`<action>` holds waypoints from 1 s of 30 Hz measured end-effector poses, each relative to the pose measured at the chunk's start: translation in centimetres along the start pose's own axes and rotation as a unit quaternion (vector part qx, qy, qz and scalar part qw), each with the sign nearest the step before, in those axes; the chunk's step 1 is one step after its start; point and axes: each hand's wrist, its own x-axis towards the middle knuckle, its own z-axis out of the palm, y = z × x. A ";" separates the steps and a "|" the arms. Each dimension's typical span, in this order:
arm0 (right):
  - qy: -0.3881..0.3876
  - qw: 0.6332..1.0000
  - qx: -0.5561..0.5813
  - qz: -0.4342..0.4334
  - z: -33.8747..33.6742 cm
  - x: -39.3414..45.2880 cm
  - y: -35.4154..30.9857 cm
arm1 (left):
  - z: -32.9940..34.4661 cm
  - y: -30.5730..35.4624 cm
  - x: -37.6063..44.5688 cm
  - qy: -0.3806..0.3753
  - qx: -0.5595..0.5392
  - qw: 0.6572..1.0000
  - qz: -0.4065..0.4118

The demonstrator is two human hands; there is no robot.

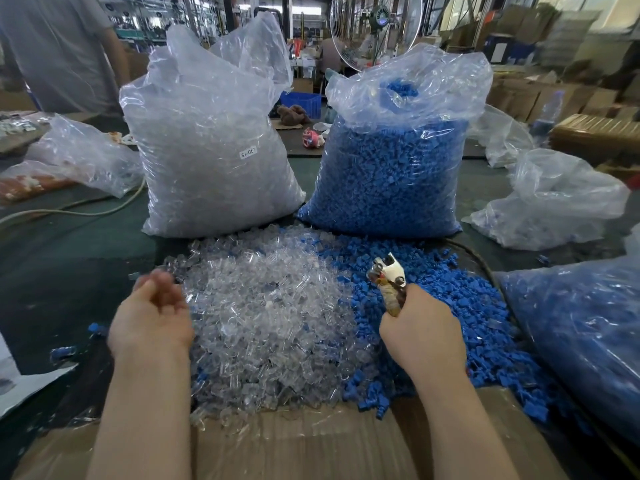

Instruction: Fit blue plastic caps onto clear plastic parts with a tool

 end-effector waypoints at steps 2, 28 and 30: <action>-0.005 1.000 -0.021 0.012 0.1 0.0 -0.1 | 1.7 -0.4 -1.1 -0.054 0.051 0.997 -0.001; -0.002 0.998 -0.044 0.041 0.4 -0.1 0.0 | 4.0 -5.8 -4.1 -0.244 0.705 0.609 0.269; 0.015 0.998 -0.042 0.046 0.4 -0.1 0.0 | 4.0 -5.8 -4.1 -0.239 0.701 0.612 0.276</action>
